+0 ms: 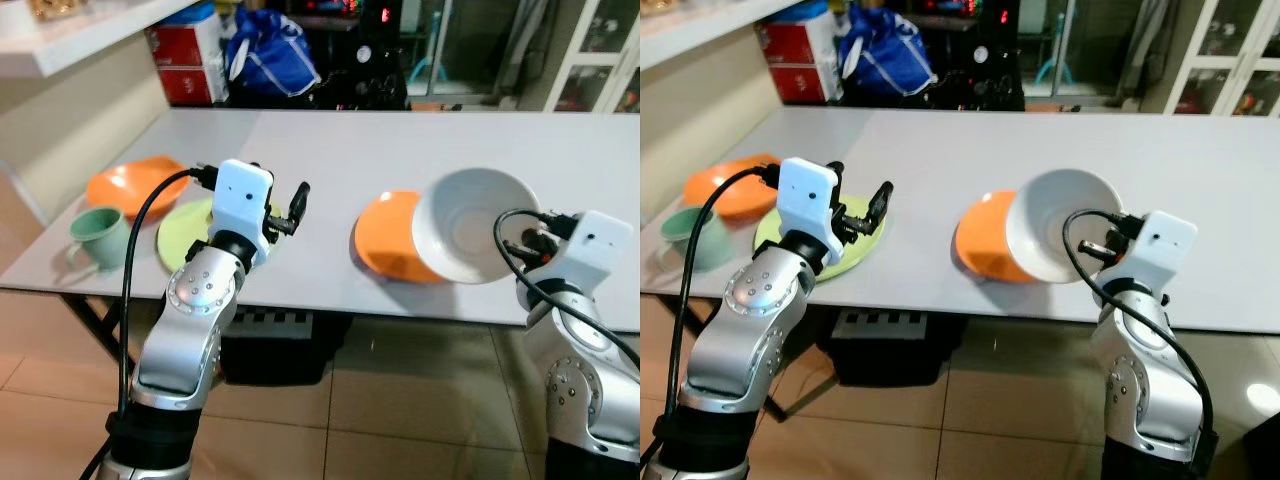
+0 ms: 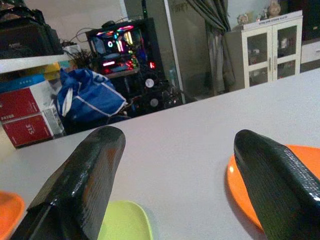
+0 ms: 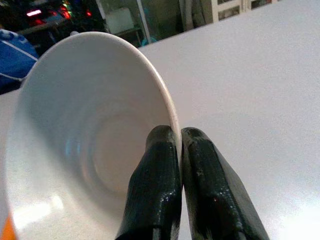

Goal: Setting the table

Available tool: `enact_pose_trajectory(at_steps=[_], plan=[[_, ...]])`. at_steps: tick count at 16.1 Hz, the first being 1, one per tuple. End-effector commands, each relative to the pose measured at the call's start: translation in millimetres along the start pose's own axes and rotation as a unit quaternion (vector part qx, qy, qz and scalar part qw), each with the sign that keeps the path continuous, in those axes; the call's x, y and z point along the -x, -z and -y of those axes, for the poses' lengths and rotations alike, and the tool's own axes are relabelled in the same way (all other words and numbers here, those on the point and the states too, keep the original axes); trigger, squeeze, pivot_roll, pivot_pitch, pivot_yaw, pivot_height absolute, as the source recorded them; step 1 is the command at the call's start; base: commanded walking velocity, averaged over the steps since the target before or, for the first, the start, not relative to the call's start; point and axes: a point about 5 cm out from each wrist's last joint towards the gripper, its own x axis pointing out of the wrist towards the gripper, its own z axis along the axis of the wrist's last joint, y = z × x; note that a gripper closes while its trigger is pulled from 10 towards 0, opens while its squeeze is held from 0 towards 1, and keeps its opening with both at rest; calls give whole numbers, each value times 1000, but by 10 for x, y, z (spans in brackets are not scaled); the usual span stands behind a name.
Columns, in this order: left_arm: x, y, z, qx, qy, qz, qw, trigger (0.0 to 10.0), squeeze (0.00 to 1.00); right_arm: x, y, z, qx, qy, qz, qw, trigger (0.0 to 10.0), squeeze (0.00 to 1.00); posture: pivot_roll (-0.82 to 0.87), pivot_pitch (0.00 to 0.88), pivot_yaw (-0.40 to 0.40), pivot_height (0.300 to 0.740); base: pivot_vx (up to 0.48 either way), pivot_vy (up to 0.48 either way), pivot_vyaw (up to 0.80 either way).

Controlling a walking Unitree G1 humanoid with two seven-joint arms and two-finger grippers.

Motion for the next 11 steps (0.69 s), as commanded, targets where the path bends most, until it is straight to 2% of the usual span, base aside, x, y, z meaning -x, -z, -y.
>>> enact_pose_trajectory(at_steps=[1, 8, 9, 11], plan=[[12, -9, -67, -5, -8, 1, 1000, 10000, 0, 23, -69, -153, -10, -35, 13, 999, 10000, 0, -31, 0, 21, 740, 439, 0, 0], [20, -9, -62, -4, 0, 0, 1000, 10000, 0, -8, -112, -156, -20, -41, 15, 999, 10000, 0, -33, 0, 18, 740, 438, 0, 0], [26, -22, -47, 7, 5, 6, 1000, 10000, 0, -13, -119, -146, -22, -40, 15, 999, 10000, 0, -33, 1, 18, 740, 390, 0, 0], [45, -36, -8, 24, 25, 10, 999, 10000, 0, -25, -116, -115, -27, -32, 11, 999, 10000, 0, -33, 1, 18, 740, 0, 0, 0]])
